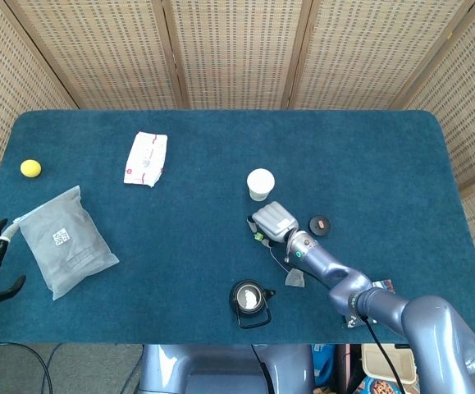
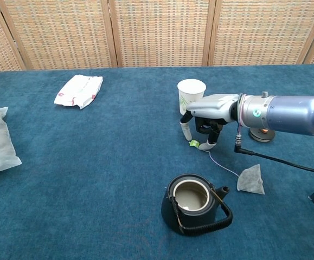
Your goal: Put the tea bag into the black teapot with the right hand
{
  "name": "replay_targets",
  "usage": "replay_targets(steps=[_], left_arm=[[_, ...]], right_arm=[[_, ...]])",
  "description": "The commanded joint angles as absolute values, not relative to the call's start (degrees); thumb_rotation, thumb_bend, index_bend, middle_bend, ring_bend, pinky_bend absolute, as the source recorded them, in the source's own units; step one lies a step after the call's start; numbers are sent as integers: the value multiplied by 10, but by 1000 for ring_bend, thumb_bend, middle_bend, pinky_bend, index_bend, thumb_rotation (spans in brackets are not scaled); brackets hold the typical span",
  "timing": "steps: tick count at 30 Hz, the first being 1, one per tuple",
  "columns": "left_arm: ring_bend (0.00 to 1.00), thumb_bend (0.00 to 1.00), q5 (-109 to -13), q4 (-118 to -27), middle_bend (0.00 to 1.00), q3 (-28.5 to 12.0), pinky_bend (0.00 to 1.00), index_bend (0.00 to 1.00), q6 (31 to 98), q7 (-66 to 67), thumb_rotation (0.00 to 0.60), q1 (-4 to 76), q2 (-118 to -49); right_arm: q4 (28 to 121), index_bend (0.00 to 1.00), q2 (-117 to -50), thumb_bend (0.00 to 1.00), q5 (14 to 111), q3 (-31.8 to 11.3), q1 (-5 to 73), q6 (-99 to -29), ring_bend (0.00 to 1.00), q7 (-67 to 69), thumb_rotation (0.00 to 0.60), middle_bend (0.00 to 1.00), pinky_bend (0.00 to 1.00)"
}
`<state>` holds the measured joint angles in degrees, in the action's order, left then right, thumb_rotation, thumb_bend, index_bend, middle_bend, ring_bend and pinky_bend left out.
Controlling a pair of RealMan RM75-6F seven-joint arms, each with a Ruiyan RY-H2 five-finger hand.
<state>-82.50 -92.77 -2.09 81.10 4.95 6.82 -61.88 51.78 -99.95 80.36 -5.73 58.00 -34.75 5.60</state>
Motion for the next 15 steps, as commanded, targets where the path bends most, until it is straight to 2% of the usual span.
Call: replay_targets(steps=[1,15], left_arm=[[0,322,-825,-928,0,-21,0,0,811,50,600,68,-619],[0,322,-826,-929,0,-22,0,0,812,51,600,68,-619]], right_arm=[[519,515,-999,409,806,-54,578,-348,1000,56,600,970,1000],[525,541,-997,409,814,-49,575,-354,1000,62,600,970,1000]])
